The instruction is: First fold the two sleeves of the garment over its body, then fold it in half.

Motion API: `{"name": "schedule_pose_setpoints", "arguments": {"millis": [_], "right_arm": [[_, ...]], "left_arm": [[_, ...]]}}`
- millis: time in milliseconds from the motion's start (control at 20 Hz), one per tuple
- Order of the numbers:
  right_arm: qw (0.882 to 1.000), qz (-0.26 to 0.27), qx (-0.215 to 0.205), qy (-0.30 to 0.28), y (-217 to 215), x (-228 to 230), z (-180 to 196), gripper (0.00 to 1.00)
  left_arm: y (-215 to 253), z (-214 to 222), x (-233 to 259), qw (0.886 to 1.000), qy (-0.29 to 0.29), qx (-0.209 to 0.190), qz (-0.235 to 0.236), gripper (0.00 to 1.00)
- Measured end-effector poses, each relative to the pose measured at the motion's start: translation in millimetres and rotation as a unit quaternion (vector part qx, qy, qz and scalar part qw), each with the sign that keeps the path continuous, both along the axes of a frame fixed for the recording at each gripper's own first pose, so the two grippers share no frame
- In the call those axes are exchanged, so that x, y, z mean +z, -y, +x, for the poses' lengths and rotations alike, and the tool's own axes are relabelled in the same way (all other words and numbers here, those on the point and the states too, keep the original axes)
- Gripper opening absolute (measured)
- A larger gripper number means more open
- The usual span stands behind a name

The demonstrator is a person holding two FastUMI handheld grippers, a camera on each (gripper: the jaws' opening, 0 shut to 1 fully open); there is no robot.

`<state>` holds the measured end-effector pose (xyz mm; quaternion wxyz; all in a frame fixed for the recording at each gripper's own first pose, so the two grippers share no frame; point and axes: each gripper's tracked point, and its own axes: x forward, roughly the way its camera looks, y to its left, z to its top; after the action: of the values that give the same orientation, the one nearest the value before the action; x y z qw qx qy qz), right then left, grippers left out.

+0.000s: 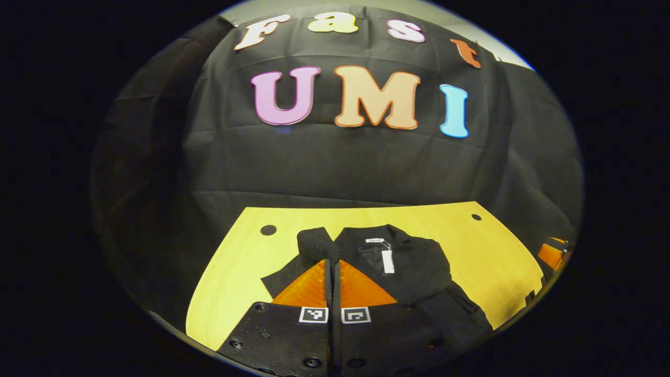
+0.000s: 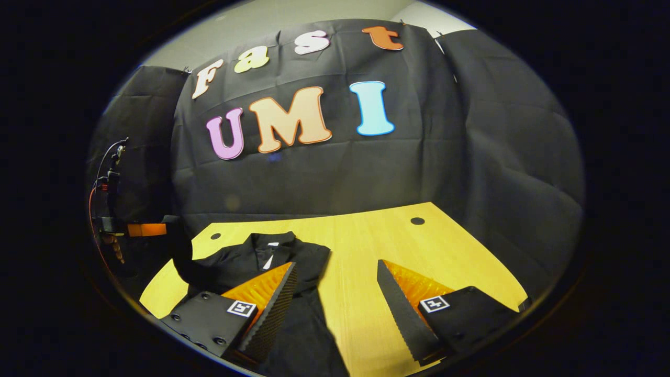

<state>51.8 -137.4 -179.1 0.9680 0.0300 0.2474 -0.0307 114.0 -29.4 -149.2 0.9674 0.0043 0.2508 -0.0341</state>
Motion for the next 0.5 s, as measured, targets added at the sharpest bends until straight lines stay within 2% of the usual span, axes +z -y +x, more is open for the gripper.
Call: {"name": "schedule_pose_setpoints", "arguments": {"millis": [400, 450, 500], "right_arm": [[0.998, 0.01, -0.057, -0.005, 69, -5, -27, 0.98], [0.998, 0.01, -0.062, -0.005, 77, -4, -30, 0.93], [0.998, 0.01, -0.068, -0.004, 85, -4, -32, 0.98]], "left_arm": [[94, 29, -27, 0.997, -0.025, -0.069, 0.008, 0.0], [105, 32, -31, 0.997, -0.026, -0.076, 0.008, 0.0], [115, 35, -37, 0.996, -0.03, -0.081, 0.009, 0.0]]}}
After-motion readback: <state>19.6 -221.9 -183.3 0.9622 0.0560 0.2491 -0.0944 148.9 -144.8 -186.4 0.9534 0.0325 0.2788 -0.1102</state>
